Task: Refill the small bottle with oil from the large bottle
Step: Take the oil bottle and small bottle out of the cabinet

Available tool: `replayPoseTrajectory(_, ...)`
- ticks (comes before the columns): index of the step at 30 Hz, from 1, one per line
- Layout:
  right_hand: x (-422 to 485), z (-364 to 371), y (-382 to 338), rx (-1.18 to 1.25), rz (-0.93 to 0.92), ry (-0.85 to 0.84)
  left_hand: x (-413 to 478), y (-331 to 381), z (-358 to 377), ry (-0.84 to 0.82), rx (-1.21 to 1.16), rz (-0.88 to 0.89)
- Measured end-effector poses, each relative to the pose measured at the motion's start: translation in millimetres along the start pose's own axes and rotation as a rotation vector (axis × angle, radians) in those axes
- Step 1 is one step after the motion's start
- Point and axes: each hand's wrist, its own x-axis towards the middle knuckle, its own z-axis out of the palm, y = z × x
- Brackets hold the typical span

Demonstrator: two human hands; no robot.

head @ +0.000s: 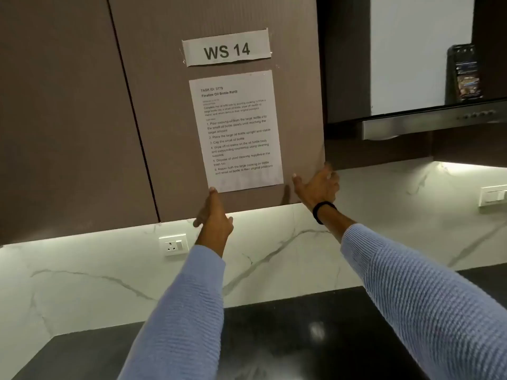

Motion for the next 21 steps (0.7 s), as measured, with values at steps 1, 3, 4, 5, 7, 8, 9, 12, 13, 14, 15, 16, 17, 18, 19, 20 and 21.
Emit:
replayPoseTrajectory(1, 5.3, 0.3, 4.1, 0.060, 0.051, -0.019, 2.1, -5.0, 1.8, -0.021, -0.049, -0.041)
replayPoseTrajectory(3, 15.0, 0.3, 12.4, 0.111, 0.140, -0.058, 7.4, -14.4, 6.8, -0.123, -0.194, -0.059)
replayPoseTrajectory(4, 20.0, 1.7, 19.1, 0.122, 0.155, -0.066, 12.1, -19.9, 7.0, -0.153, -0.258, -0.029)
replayPoseTrajectory(5, 25.9, 3.0, 24.0, 0.143, 0.150, -0.055, 13.0, -22.3, 9.8, -0.166, -0.279, 0.000)
replayPoseTrajectory(7, 35.7, 1.0, 30.5, 0.199, 0.143, -0.037, 15.8, -27.3, 15.4, -0.156, -0.305, 0.037)
replayPoseTrajectory(8, 40.4, -0.5, 34.7, 0.222, 0.143, -0.038, 17.0, -30.5, 16.8, -0.172, -0.328, 0.046)
replayPoseTrajectory(9, 43.9, -1.9, 38.9, 0.251, 0.146, -0.046, 16.6, -34.0, 16.1, -0.182, -0.334, 0.052)
replayPoseTrajectory(12, 50.1, -8.7, 47.7, 0.324, 0.134, -0.085, 18.5, -42.4, 9.6, -0.226, -0.370, 0.062)
replayPoseTrajectory(13, 51.6, -11.2, 49.7, 0.354, 0.123, -0.095, 18.9, -43.3, 7.4, -0.240, -0.382, 0.068)
replayPoseTrajectory(14, 52.3, -14.6, 50.5, 0.380, 0.109, -0.104, 19.0, -43.9, 5.3, -0.251, -0.393, 0.070)
replayPoseTrajectory(15, 52.0, -19.3, 49.5, 0.398, 0.092, -0.119, 17.6, -44.3, 3.7, -0.253, -0.397, 0.071)
replayPoseTrajectory(16, 52.0, -23.5, 48.4, 0.409, 0.074, -0.141, 17.9, -45.4, 1.7, -0.245, -0.401, 0.072)
replayPoseTrajectory(17, 51.3, -27.7, 47.0, 0.415, 0.047, -0.167, 16.5, -46.5, -0.5, -0.245, -0.400, 0.072)
replayPoseTrajectory(18, 48.7, -32.4, 44.3, 0.419, 0.012, -0.192, 14.7, -47.1, -3.0, -0.248, -0.401, 0.071)
replayPoseTrajectory(19, 44.5, -37.8, 40.7, 0.426, -0.027, -0.206, 12.0, -47.1, -5.7, -0.249, -0.402, 0.069)
replayPoseTrajectory(20, 39.6, -43.3, 37.4, 0.421, -0.071, -0.206, 8.5, -46.9, -8.2, -0.246, -0.403, 0.068)
replayPoseTrajectory(21, 33.2, -49.0, 33.7, 0.407, -0.112, -0.193, 4.7, -46.0, -10.8, -0.241, -0.400, 0.068)
